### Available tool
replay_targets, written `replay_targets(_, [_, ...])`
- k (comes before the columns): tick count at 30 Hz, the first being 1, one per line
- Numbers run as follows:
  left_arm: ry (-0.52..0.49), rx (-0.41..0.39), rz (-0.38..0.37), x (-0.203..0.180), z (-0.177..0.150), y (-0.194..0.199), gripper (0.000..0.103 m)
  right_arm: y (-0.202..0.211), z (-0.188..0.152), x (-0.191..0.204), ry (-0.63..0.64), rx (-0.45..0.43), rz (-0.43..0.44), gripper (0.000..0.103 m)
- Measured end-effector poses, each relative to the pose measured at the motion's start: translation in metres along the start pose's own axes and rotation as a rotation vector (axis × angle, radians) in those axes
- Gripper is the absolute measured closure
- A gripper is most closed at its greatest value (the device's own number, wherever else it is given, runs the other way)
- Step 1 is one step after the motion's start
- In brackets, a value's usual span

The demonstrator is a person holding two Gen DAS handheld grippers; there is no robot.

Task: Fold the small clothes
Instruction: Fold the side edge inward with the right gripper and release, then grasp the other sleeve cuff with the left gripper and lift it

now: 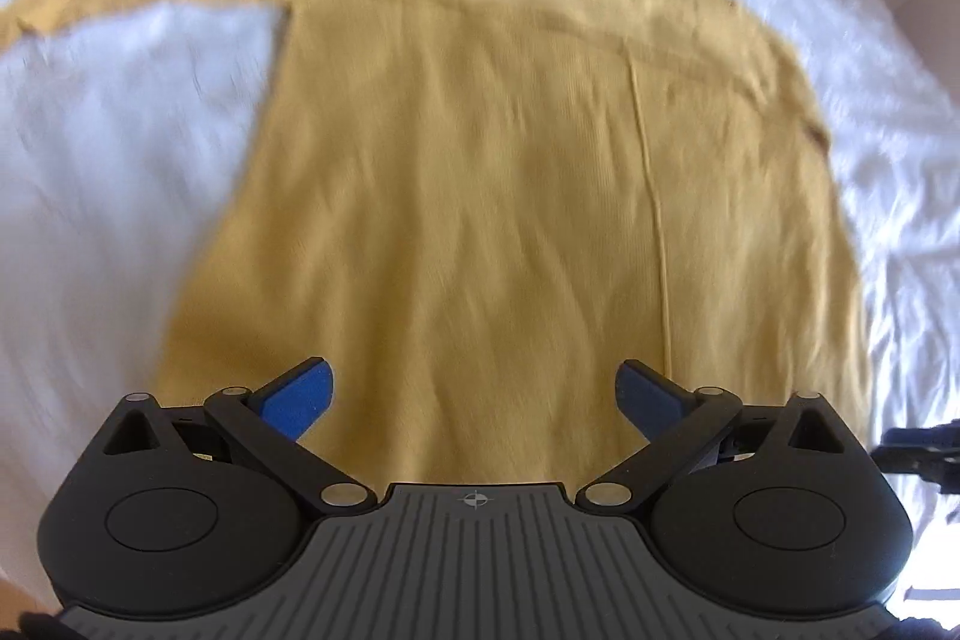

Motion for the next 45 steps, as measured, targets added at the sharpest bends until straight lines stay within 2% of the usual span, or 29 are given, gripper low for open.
replay_targets(3, [0.020,-0.098,0.009,0.018,0.021,0.014,0.002,0.013,0.017,0.021,0.009,-0.064,-0.014,0.019])
replay_targets(4, [0.037,-0.125,0.016,0.025,0.027,0.019,0.002,0.015,0.022,0.030,0.012,-0.083,-0.020,0.015])
replay_targets(5, [0.058,-0.150,0.027,0.032,0.036,0.021,0.002,0.016,0.027,0.038,0.015,-0.102,-0.020,0.007])
replay_targets(6, [0.077,-0.174,0.039,0.039,0.044,0.023,0.002,0.016,0.033,0.052,0.021,-0.131,-0.018,0.004])
replay_targets(10, [0.122,-0.275,0.117,0.080,0.069,0.035,0.005,0.018,0.056,0.085,0.039,-0.203,-0.016,0.001])
replay_targets(11, [0.124,-0.282,0.133,0.092,0.075,0.036,0.015,0.015,0.061,0.094,0.048,-0.214,-0.013,0.001])
replay_targets(12, [0.128,-0.282,0.148,0.107,0.081,0.038,0.020,0.013,0.065,0.102,0.056,-0.223,-0.011,0.001])
replay_targets(15, [0.175,-0.277,0.179,0.150,0.096,0.036,0.026,0.006,0.077,0.130,0.073,-0.237,0.016,0.001])
replay_targets(21, [0.391,-0.261,0.250,0.245,0.113,0.031,0.043,-0.013,0.098,0.180,0.090,-0.232,0.043,0.001])
replay_targets(27, [0.543,-0.251,0.331,0.312,0.124,0.019,0.044,-0.022,0.116,0.214,0.102,-0.214,0.056,0.001])
replay_targets(32, [0.665,-0.276,0.288,0.348,0.130,0.003,0.044,-0.028,0.125,0.228,0.112,-0.184,0.043,0.001])
replay_targets(37, [0.687,-0.288,0.305,0.363,0.145,-0.011,0.044,-0.031,0.134,0.234,0.128,-0.164,0.036,0.001])
replay_targets(38, [0.687,-0.301,0.321,0.364,0.148,-0.012,0.046,-0.031,0.136,0.236,0.133,-0.165,0.034,0.001])
replay_targets(40, [0.690,-0.316,0.370,0.365,0.152,-0.011,0.072,-0.033,0.140,0.237,0.135,-0.165,0.035,0.001])
replay_targets(41, [0.691,-0.315,0.393,0.366,0.153,-0.010,0.097,-0.033,0.141,0.236,0.134,-0.164,0.038,0.001])
replay_targets(45, [0.677,-0.379,0.360,0.361,0.158,0.007,0.099,-0.037,0.143,0.231,0.119,-0.155,0.055,0.001])
Point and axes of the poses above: each gripper's, at about its wrist camera, not at the fingertips, and y roughly against the way its jaws point, x to its left, z to its top, the point moved 1 cm from there along -y, roughly the way its jaws point, and after that the axes turned 2 degrees about -x, right-handed, at the moved point
